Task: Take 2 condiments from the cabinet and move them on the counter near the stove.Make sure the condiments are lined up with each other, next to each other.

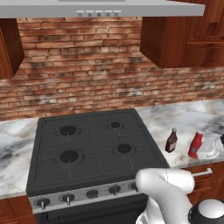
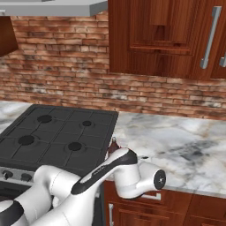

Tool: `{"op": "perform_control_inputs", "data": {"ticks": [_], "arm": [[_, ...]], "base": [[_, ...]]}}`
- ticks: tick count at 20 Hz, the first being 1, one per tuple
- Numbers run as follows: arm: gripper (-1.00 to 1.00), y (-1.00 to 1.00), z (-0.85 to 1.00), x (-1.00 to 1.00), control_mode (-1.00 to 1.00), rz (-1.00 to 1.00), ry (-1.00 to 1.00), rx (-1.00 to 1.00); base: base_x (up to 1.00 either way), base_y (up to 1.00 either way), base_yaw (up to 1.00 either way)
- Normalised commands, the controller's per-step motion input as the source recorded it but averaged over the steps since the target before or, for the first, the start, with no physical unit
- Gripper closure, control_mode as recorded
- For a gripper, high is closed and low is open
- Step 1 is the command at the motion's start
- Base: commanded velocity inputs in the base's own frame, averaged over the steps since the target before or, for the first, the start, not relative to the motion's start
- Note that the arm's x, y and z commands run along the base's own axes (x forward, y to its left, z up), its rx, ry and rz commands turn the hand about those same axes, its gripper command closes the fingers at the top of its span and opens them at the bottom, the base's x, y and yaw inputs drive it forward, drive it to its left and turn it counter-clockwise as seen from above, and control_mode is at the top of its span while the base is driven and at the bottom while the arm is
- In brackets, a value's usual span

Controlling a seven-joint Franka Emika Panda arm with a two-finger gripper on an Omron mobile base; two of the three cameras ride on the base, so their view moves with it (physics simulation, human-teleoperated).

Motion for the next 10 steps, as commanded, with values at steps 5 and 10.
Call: {"op": "perform_control_inputs", "data": {"ticks": [5,10], "arm": [[1.0,0.0,-0.12,0.15,-1.0,0.03,0.0,0.01],[1.0,0.0,-0.05,0.17,-1.0,0.02,0.0,0.02]], "base": [[0.0,0.0,0.0],[0.0,0.0,0.0]]}}
